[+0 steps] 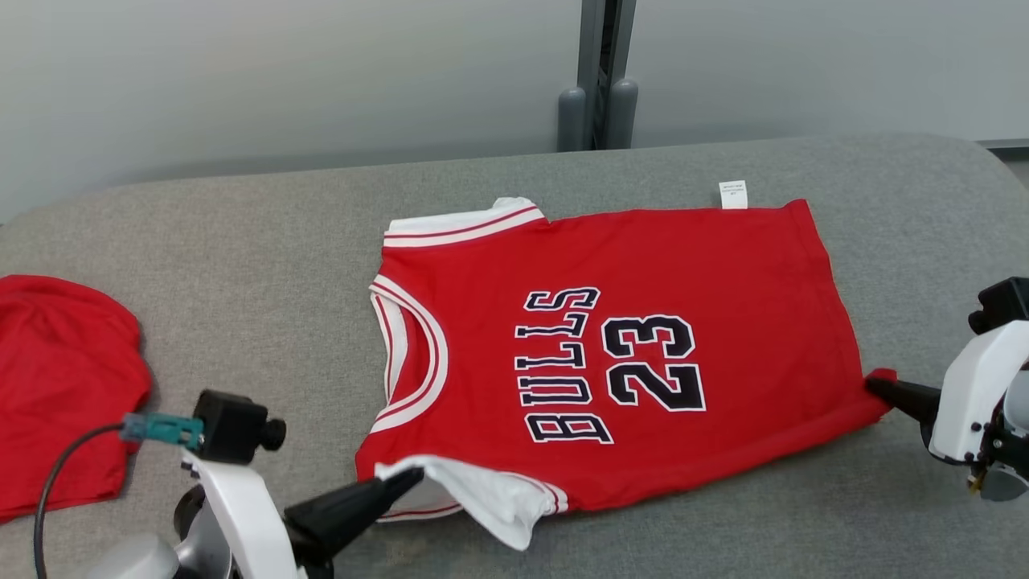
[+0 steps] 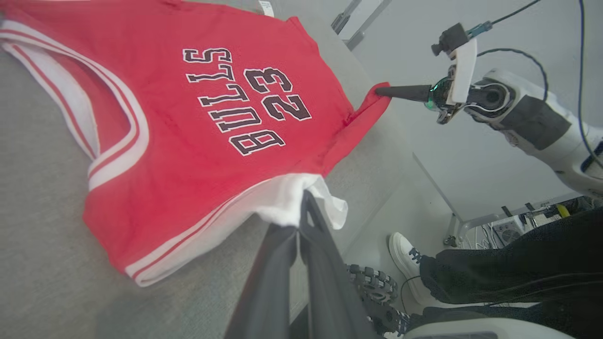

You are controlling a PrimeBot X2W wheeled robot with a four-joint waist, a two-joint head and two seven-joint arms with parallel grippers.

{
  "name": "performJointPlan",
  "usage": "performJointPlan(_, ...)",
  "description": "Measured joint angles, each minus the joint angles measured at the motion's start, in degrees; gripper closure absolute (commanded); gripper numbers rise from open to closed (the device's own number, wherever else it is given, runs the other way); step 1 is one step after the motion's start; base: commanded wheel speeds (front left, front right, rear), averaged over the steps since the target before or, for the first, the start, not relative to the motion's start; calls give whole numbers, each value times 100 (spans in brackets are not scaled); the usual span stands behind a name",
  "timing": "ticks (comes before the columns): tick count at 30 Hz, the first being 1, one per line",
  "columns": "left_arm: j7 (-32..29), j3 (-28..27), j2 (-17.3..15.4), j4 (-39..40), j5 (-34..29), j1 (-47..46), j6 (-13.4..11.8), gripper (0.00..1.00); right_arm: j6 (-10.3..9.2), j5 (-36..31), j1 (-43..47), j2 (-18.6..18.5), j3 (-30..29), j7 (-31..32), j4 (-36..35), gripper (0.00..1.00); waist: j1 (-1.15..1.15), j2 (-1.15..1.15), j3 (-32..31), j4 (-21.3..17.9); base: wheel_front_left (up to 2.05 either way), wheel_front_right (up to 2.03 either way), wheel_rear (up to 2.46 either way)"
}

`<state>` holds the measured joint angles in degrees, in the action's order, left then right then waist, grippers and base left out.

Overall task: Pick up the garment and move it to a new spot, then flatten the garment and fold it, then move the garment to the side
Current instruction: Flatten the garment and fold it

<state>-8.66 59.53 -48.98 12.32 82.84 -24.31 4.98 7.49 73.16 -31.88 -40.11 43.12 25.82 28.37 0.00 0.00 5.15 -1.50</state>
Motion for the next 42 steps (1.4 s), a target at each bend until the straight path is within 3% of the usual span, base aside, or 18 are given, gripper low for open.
performJointPlan(9,489,-438,560,-565,202,-339,78,100,0,-121,-236,278,-235,-325,215,100,0,0,352,29,0,0,0)
performJointPlan(21,771,-671,1066,-1521,81,-884,151,100,0,-372,-587,586,-381,-825,621,100,0,0,838,-28,0,0,0)
performJointPlan(42,1223,-679,1597,-2743,-442,-1395,207,100,0,-599,-898,893,-316,-1422,916,100,0,0,1375,-197,0,0,0)
